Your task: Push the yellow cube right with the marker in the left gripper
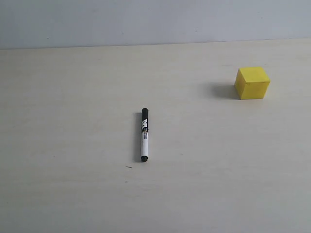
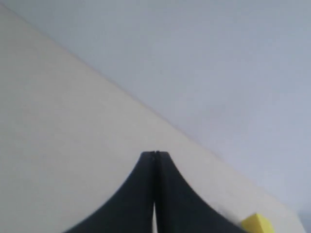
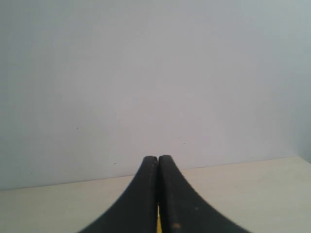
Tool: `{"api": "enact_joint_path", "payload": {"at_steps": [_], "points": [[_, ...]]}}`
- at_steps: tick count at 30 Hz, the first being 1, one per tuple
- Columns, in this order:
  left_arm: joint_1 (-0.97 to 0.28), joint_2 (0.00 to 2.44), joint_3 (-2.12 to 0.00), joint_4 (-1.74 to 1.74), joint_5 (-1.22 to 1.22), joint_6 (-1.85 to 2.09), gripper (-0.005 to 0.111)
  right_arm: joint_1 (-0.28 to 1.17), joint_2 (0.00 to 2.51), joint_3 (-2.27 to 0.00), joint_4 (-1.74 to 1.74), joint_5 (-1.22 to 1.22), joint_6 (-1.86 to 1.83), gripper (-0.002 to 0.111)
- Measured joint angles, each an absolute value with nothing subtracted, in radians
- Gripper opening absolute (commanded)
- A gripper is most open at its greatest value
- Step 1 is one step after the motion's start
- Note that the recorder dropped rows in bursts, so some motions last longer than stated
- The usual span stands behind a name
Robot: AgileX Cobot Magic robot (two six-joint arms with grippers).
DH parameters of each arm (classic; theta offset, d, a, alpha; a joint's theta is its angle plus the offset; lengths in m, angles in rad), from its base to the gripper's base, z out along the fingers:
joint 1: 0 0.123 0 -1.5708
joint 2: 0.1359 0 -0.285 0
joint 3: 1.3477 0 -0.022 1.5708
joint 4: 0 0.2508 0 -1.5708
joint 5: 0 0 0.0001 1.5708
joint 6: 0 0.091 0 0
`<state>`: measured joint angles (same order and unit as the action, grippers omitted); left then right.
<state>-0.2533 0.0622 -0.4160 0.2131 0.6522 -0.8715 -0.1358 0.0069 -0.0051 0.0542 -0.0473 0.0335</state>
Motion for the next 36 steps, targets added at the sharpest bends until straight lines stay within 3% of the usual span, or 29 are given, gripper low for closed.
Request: {"api": "enact_joint_path", "payload": {"at_steps": [7, 13, 36], "points": [[-0.129, 0.005, -0.145, 0.251, 0.257, -0.870, 0.000, -0.136, 0.007, -0.005, 0.054, -0.047, 0.034, 0.000], [-0.104, 0.005, -0.008, 0.480, 0.013, -0.857, 0.000, -0.136, 0.007, -0.005, 0.054, -0.047, 0.034, 0.000], [-0.104, 0.005, -0.002, 0.532, 0.010, -0.891, 0.000, -0.136, 0.007, -0.005, 0.054, -0.047, 0.034, 0.000]]}}
